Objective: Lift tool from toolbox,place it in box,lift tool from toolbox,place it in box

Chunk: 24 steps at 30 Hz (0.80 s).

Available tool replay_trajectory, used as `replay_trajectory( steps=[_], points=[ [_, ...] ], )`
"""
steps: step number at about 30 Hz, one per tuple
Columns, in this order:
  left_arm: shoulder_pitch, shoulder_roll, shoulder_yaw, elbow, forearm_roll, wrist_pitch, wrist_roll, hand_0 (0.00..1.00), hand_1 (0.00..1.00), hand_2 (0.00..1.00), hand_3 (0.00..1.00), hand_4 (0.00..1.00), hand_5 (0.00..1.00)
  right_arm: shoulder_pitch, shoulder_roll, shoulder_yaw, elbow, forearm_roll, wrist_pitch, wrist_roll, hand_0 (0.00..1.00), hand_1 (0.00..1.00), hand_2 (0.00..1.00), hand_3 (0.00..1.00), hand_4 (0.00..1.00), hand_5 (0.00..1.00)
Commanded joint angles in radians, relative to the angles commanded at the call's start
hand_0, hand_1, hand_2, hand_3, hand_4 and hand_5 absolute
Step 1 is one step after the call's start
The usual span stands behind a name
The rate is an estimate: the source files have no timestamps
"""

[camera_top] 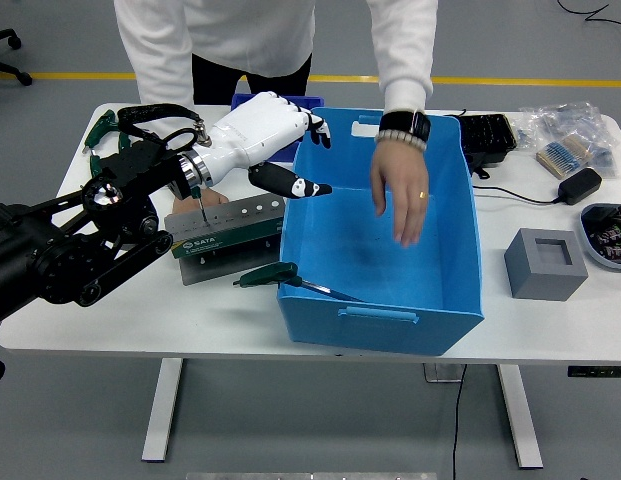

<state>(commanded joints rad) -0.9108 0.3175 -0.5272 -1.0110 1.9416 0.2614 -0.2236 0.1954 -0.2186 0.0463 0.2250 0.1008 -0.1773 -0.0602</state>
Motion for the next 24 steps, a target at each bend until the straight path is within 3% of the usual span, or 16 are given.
replay_trajectory(
  steps=[3, 4, 9, 11, 24],
  points=[
    [0.010, 0.025, 0.014, 0.017, -0.009, 0.002, -0.013, 0.448, 0.501, 0.583, 0.592, 0.876, 0.715, -0.001, 0.000, -0.001, 0.000, 0.003, 0.000, 0.001, 0.726, 0.695, 0.733, 0.587, 0.826, 0.722],
    [0.013, 0.032, 0.019, 0.022, -0.011, 0.001, -0.018, 0.474, 0.544, 0.611, 0.595, 0.821, 0.868, -0.001, 0.001, -0.001, -0.001, 0.003, 0.000, 0.001, 0.726, 0.695, 0.734, 0.587, 0.826, 0.722],
    [0.031, 0.055, 0.023, 0.044, -0.016, -0.022, -0.036, 0.474, 0.544, 0.611, 0.595, 0.821, 0.868, -0.002, 0.001, -0.002, -0.001, 0.006, 0.000, 0.002, 0.726, 0.695, 0.734, 0.587, 0.826, 0.722],
    [0.033, 0.061, 0.028, 0.053, -0.015, -0.030, -0.037, 0.515, 0.590, 0.633, 0.581, 0.809, 0.915, -0.002, 0.002, -0.002, -0.001, 0.005, 0.000, 0.002, 0.724, 0.694, 0.733, 0.587, 0.826, 0.722],
    [0.032, 0.082, 0.065, 0.099, 0.030, -0.066, -0.030, 0.534, 0.600, 0.636, 0.507, 0.799, 0.991, -0.002, 0.002, -0.004, -0.001, 0.009, 0.000, 0.003, 0.723, 0.694, 0.733, 0.586, 0.826, 0.722]
  ],
)
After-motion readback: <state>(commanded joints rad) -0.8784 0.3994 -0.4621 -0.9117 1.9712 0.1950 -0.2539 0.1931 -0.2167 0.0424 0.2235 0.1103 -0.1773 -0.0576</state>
